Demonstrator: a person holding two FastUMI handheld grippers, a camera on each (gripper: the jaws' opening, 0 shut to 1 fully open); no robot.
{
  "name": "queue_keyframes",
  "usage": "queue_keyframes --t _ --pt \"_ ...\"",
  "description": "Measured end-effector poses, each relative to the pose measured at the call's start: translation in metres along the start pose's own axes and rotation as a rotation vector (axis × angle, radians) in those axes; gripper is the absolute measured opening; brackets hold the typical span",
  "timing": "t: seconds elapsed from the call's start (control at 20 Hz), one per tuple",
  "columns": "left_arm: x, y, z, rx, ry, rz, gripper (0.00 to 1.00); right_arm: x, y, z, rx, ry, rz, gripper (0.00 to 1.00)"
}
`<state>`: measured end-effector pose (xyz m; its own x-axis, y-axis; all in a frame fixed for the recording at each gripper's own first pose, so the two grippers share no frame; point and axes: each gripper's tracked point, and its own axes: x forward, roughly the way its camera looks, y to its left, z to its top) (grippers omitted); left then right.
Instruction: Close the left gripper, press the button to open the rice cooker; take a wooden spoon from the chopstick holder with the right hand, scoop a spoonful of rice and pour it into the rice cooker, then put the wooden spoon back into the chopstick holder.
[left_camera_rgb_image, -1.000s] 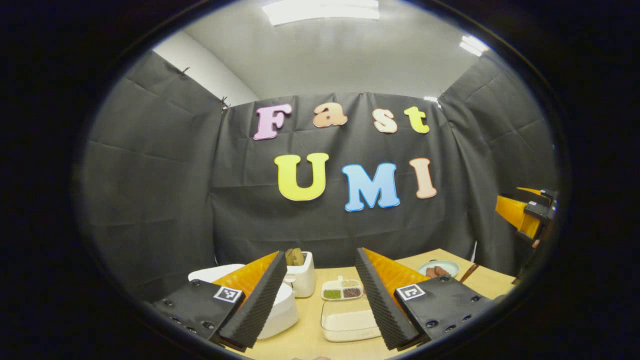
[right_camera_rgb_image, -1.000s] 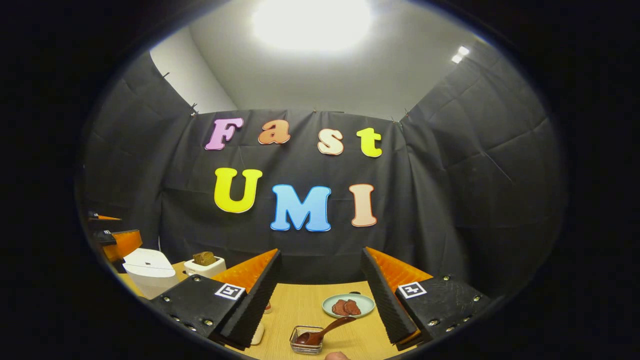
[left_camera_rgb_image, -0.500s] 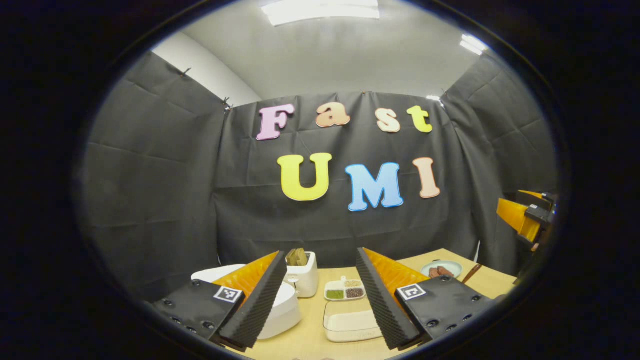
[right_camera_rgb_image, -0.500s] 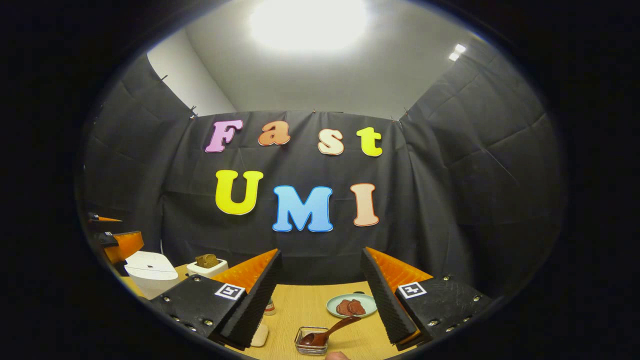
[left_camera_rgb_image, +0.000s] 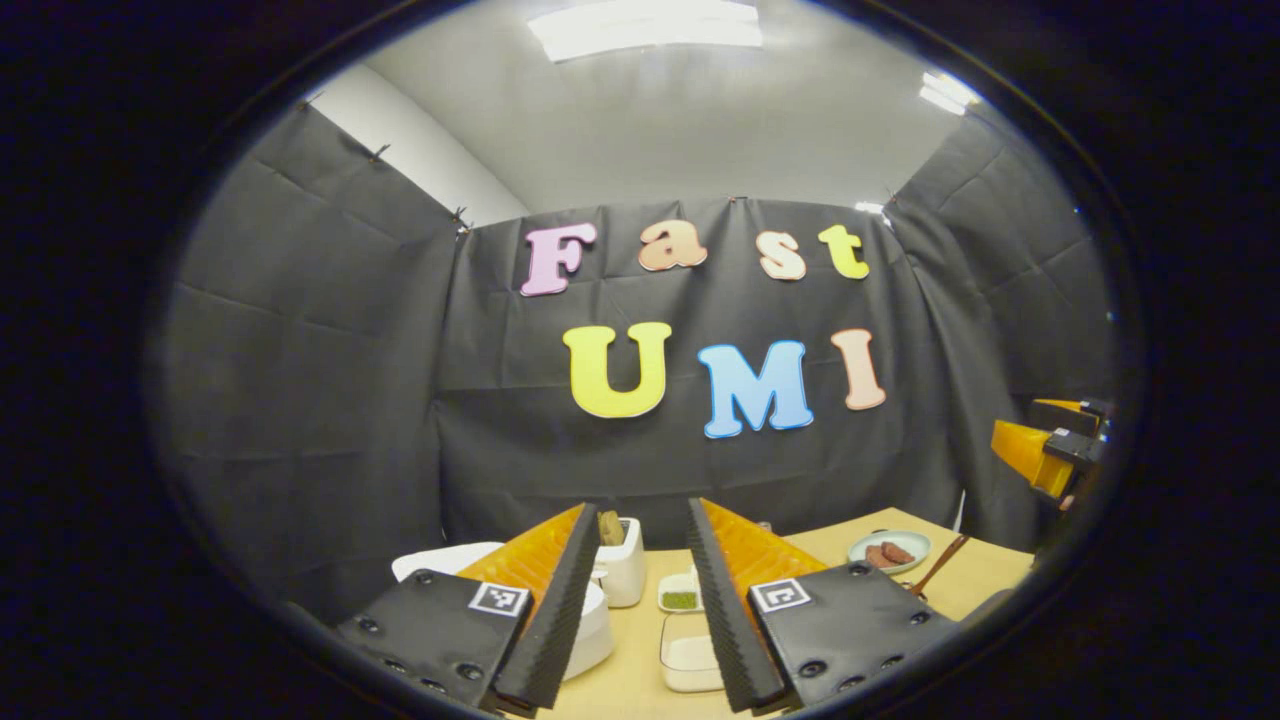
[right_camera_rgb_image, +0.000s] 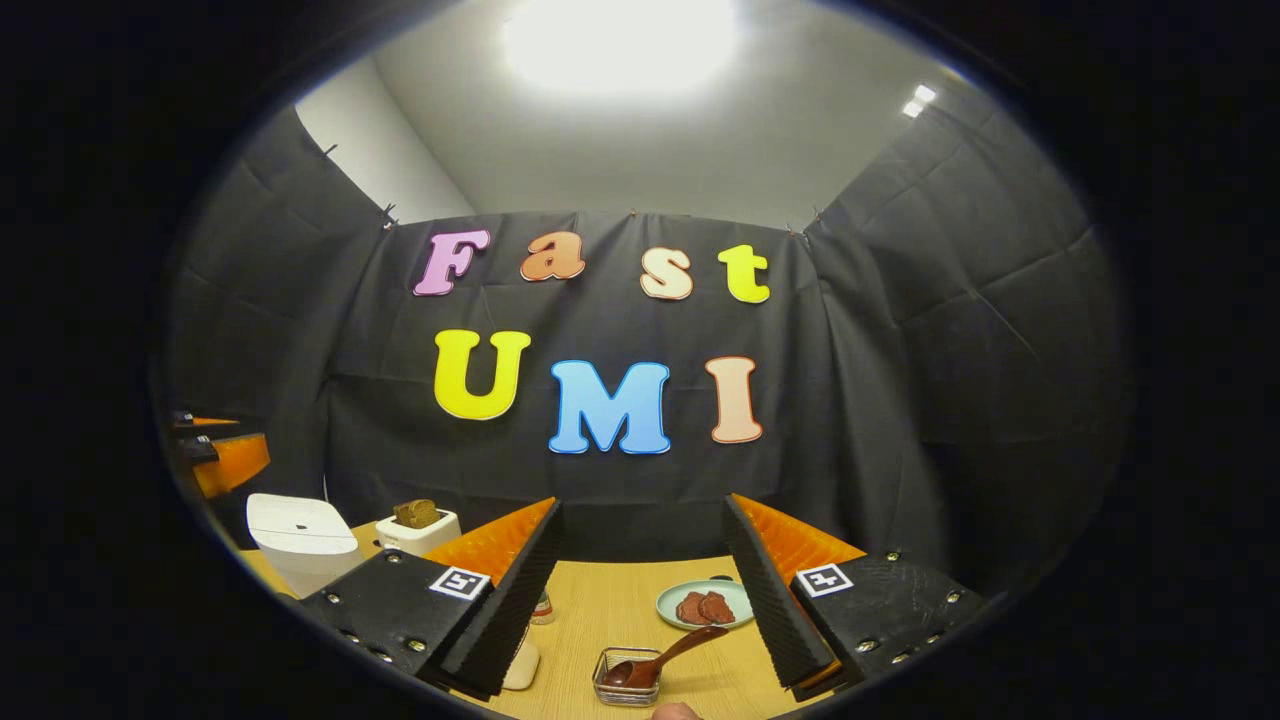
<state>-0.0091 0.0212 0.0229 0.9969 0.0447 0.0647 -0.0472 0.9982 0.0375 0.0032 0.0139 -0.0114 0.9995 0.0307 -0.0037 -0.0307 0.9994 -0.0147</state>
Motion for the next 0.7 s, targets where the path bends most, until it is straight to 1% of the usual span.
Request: queue_keyframes --t 0.05,0.1,0.15,0.2,0.25,0.3,0.35,0.45,0.7 --pt "0.001 0.003 0.0 0.009 -0.007 0.003 0.6 0.0 0.002 -0.001 0.001 0.002 0.002 0.96" --pt "0.001 0.006 0.002 0.018 -0.012 0.007 0.5 0.0 0.003 0.0 0.003 0.003 0.004 0.95" --pt "0.001 0.005 0.0 0.023 -0.011 0.002 0.45 -0.001 0.005 0.0 0.005 0.003 0.004 0.96" --pt "0.0 0.005 0.0 0.024 -0.012 -0.004 0.43 0.0 0.006 0.0 0.006 0.003 0.004 0.96" --pt "0.001 0.02 0.002 0.033 -0.019 0.043 0.4 0.0 0.006 0.0 0.006 0.002 0.001 0.96" --pt "-0.001 0.026 0.004 0.029 -0.015 0.055 0.16 0.0 0.007 0.001 0.004 0.0 -0.003 0.96" --pt "0.005 0.023 -0.001 0.016 -0.005 0.039 0.11 0.001 0.01 0.001 0.002 -0.003 -0.003 0.96" --pt "0.007 0.025 -0.007 -0.001 0.015 0.024 0.11 0.002 0.015 0.003 -0.004 -0.008 -0.003 0.96" --pt "0.024 0.052 -0.009 0.019 0.017 0.029 0.09 0.004 0.033 0.0 -0.012 0.001 -0.003 0.96"
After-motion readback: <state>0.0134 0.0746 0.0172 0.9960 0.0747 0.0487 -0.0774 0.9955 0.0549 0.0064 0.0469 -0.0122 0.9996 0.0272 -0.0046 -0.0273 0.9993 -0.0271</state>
